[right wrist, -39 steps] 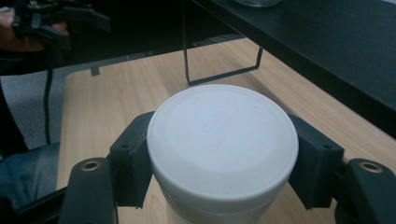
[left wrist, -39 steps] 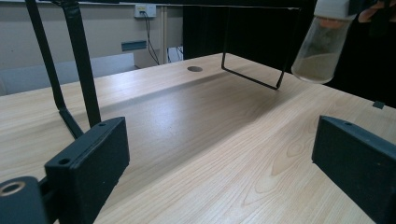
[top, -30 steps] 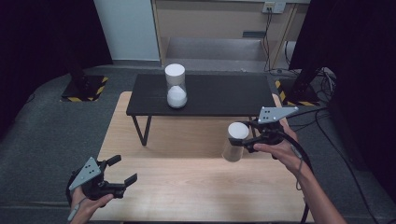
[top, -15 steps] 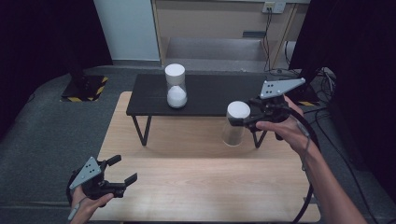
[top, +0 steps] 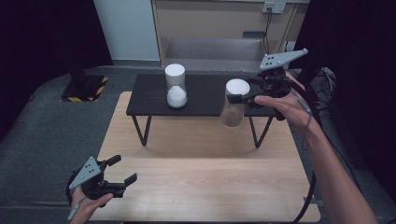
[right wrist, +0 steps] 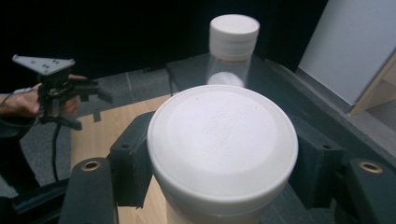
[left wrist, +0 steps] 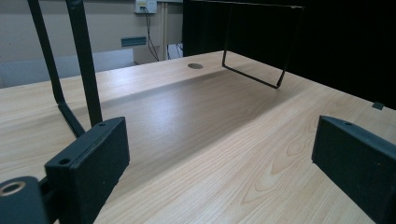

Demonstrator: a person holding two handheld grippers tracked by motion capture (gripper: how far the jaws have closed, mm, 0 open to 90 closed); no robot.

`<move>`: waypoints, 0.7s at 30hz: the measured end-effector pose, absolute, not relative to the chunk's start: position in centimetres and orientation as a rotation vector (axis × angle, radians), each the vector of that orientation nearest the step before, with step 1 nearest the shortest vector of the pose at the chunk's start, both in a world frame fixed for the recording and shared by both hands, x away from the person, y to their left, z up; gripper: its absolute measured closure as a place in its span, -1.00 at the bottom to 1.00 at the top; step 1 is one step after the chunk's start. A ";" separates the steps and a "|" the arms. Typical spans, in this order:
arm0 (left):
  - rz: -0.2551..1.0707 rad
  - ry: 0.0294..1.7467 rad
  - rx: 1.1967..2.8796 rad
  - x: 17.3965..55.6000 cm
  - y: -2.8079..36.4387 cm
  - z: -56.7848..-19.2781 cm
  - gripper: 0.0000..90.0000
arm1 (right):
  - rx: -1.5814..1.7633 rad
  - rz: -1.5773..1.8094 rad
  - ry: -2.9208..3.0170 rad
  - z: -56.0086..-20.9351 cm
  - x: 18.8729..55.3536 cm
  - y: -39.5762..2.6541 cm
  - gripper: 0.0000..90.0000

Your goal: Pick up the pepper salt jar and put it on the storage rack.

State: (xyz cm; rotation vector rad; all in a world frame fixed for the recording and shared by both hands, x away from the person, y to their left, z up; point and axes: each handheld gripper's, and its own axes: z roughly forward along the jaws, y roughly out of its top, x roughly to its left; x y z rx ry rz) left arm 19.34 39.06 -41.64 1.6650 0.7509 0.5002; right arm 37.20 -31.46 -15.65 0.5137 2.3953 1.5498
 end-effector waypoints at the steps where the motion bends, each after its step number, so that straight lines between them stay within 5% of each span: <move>1: 0.500 0.751 1.665 19.3 39.1 -41.6 -0.93 | 0.524 1.545 2.391 -15.5 37.4 -31.4 -0.25; 21: 0.500 0.752 1.667 19.4 39.0 -41.6 -0.93 | 0.729 1.438 2.274 -15.3 41.5 -29.3 -0.25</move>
